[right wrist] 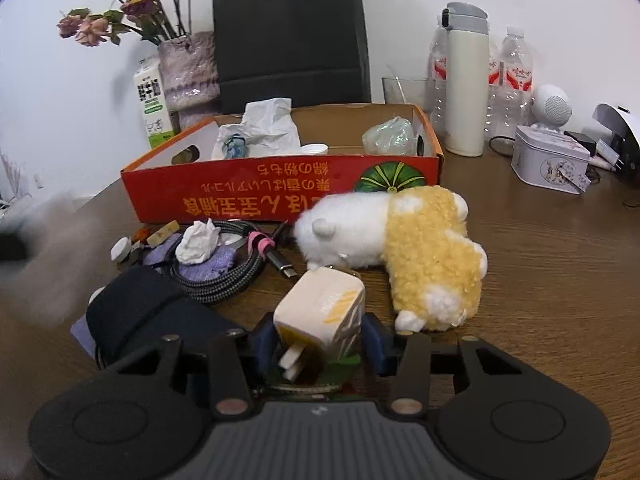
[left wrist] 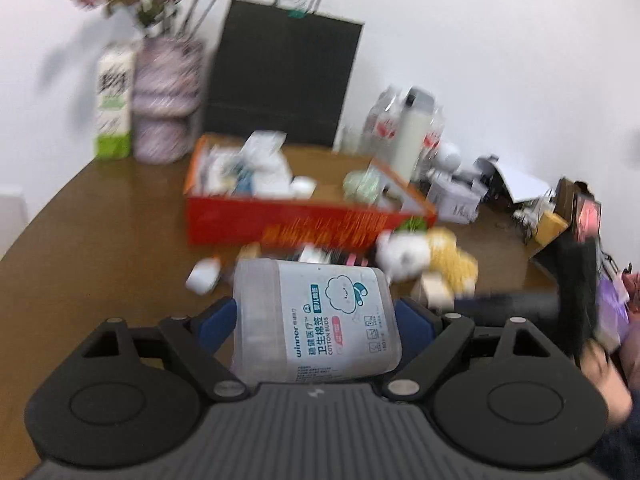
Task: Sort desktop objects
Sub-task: 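Grasp the white wipes pack with the left gripper while the right grasps the plug adapter, then place the wipes pack and plug adapter into the box and release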
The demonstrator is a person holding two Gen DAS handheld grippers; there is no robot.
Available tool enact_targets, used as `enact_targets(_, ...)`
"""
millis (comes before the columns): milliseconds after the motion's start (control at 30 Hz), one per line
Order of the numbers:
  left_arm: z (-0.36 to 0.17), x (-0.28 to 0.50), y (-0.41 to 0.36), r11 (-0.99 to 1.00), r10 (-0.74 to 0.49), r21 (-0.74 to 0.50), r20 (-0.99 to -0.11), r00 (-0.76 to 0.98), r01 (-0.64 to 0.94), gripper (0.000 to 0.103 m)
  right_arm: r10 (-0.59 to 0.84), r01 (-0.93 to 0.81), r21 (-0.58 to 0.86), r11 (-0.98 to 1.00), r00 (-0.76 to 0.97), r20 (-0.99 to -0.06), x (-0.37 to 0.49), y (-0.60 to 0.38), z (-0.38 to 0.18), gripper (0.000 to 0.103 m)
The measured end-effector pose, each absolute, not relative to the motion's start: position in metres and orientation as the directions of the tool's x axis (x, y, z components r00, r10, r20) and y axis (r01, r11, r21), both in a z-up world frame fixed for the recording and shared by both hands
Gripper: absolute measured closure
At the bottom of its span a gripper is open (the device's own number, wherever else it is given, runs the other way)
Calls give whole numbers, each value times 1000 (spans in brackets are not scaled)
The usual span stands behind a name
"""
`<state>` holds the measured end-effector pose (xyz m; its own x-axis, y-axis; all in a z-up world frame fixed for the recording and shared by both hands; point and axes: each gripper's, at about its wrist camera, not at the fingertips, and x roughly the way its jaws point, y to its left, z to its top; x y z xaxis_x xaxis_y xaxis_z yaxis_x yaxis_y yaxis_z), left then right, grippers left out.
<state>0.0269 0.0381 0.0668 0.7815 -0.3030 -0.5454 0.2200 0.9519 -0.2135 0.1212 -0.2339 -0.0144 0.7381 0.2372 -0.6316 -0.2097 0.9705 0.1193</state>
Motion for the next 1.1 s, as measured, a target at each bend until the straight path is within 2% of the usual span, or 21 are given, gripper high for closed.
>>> enact_targets(67,58,7,45,961,-273,-200,-586,763,191,15,223,-190,121,974,739,-636,127,-231,-14,59)
enact_targets(100,55,-1,47,963,-267,-194,-593,759,187,15,209,-177,115,977,738,-641,132,-228,-15,72)
enact_targets(233,40,-31,51,969,-249,-156,-634,732,194,15,142,-135,59,989,760,-634,140,-217,-13,72)
enact_targets(433,31,-51,47,960,-272,-130,-637,721,247,15,177,-176,45,983,875,-451,76,-211,50,72)
enact_targets(500,27,-52,42,957,-281,-125,-628,725,263,13,227,-222,64,973,869,-441,47,-214,61,72)
enact_targets(600,19,-55,34,962,-254,-87,-630,734,258,10,250,-253,60,966,844,-474,6,-213,52,72)
enact_targets(633,18,-59,33,959,-264,-91,-622,737,268,5,244,-249,57,967,835,-494,-6,-212,45,72)
enact_targets(700,18,-69,31,952,-292,-100,-587,755,290,1,230,-241,49,969,814,-534,-27,-212,30,72)
enact_targets(900,13,-70,17,955,-262,-38,-578,773,295,0,208,-230,40,972,774,-598,-69,-213,1,72)
enact_targets(967,8,-60,16,967,-230,-56,-599,767,247,5,215,-236,46,971,768,-604,-75,-212,-3,72)
enact_targets(1000,5,-56,16,974,-208,-55,-610,765,220,15,217,-237,49,970,767,-603,-76,-211,-5,72)
enact_targets(1100,5,-61,14,977,-183,-20,-593,784,213,19,222,-246,43,968,772,-596,-78,-207,-5,72)
